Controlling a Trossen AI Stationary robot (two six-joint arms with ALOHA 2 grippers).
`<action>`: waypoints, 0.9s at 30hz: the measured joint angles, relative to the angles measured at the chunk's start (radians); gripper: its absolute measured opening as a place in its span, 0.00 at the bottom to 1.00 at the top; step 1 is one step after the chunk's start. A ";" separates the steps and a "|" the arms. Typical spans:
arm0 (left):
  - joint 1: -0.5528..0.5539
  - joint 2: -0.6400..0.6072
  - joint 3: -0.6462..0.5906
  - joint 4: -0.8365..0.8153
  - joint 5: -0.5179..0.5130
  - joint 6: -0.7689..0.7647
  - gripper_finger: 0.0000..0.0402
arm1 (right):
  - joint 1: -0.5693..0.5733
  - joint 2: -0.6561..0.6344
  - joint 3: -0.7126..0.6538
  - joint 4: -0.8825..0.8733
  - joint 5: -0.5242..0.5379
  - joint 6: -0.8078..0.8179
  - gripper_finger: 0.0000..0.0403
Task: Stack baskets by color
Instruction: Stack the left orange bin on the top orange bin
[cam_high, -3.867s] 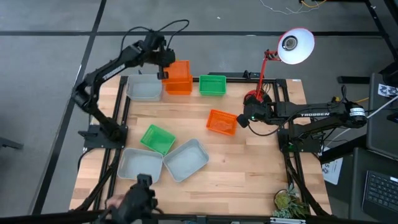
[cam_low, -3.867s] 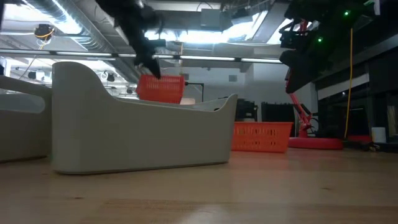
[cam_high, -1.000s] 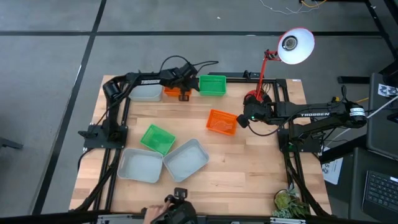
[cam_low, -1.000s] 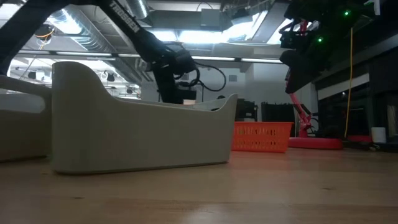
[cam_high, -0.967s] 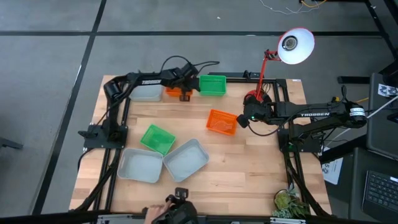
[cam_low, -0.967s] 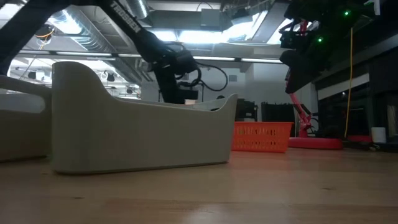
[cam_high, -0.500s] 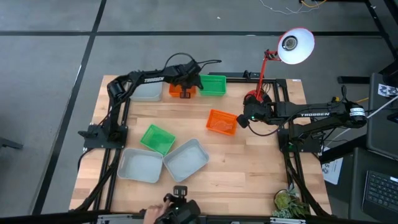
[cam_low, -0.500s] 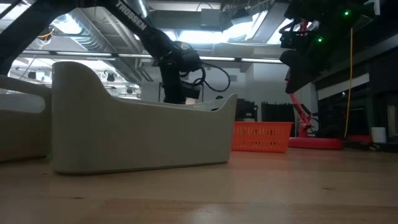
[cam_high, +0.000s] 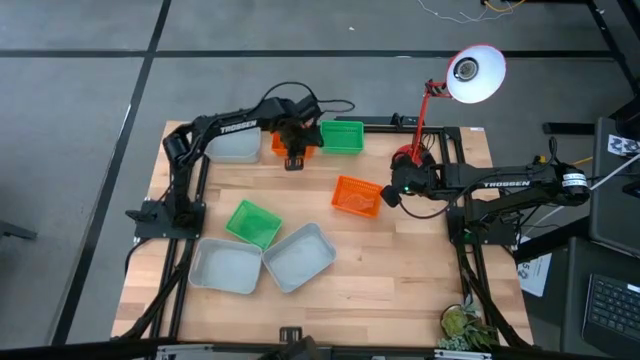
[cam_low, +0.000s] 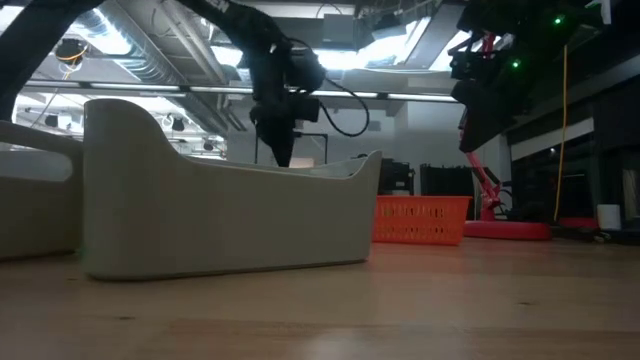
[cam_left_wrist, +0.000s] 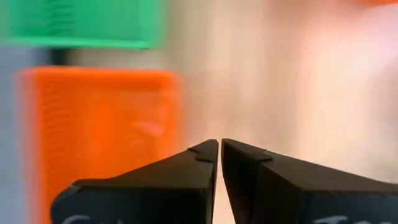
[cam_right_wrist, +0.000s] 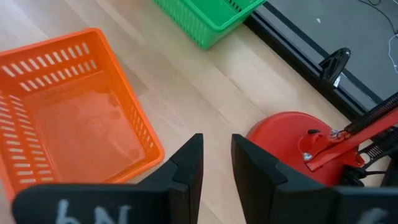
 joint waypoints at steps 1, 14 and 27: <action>-0.002 0.000 -0.010 0.008 0.050 0.008 0.03 | 0.000 0.000 0.000 -0.001 0.001 0.000 0.21; 0.019 0.014 -0.195 0.243 -0.066 -0.002 0.03 | 0.000 0.000 0.000 -0.001 0.002 -0.003 0.21; 0.067 0.013 -0.194 0.283 -0.114 0.027 0.03 | 0.000 0.000 0.000 -0.001 0.003 -0.003 0.21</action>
